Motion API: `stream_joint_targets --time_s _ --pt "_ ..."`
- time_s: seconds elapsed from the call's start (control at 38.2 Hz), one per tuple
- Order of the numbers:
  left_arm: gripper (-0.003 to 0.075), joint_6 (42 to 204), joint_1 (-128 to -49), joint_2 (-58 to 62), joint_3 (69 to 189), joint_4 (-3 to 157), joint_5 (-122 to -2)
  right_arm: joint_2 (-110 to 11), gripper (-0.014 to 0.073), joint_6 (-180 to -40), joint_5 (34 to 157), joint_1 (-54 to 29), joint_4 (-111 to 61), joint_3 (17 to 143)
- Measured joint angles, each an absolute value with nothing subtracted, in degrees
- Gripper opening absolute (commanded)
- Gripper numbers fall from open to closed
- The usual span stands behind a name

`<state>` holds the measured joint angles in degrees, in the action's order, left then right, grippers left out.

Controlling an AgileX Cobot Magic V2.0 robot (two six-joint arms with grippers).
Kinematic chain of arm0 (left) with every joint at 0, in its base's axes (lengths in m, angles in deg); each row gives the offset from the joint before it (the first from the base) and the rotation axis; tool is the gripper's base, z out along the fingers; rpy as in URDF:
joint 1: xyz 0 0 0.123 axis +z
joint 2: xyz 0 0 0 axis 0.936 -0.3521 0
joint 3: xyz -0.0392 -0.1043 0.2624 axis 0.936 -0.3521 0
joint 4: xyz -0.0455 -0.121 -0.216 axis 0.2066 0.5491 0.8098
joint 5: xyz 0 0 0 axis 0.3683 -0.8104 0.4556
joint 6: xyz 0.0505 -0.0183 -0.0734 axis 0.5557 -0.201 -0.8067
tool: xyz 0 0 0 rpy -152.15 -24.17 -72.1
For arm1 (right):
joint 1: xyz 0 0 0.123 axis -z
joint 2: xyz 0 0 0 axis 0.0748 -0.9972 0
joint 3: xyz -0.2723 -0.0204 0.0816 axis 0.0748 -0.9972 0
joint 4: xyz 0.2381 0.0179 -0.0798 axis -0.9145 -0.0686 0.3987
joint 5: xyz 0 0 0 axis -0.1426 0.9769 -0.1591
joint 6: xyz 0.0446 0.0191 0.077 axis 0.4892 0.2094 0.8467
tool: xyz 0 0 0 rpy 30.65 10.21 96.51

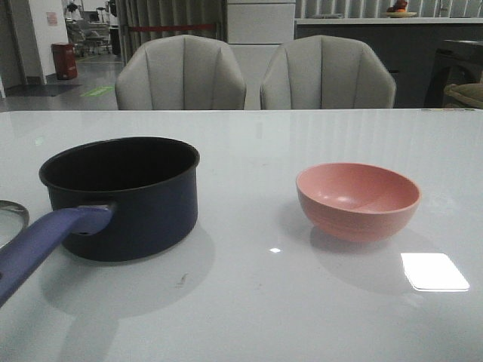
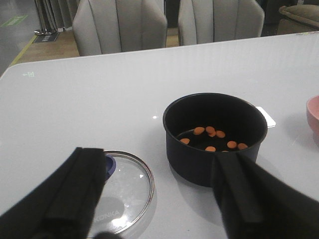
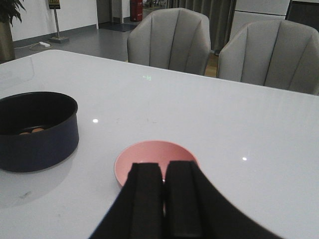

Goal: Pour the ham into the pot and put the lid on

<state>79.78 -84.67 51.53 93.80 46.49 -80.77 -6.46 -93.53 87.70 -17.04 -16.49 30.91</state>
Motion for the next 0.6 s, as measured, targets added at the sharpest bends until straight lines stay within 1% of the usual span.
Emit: stream_joint_targets --time_s 0.05,0.08,0.29,0.52,0.6 --pt "0.0640 78.9 -84.7 49.3 95.6 46.5 -81.0 -6.5 0.0159 -93.5 87.7 -17.0 -16.5 30.9" --pt "0.0646 78.4 -84.7 47.7 96.4 46.2 -81.3 -6.5 0.0159 -93.5 87.7 -17.0 -16.5 30.9" --pt "0.0645 67.2 -84.7 31.8 104.3 38.7 -83.2 -6.5 0.0159 -93.5 87.7 -17.0 -16.5 30.9" --pt "0.0571 61.0 -84.5 14.7 110.9 34.9 -88.8 -6.5 0.0159 -93.5 87.7 -17.0 -16.5 30.9" --pt "0.0561 59.9 -83.5 9.3 113.3 35.1 -89.4 -6.5 0.0159 -93.5 87.7 -17.0 -16.5 30.9"
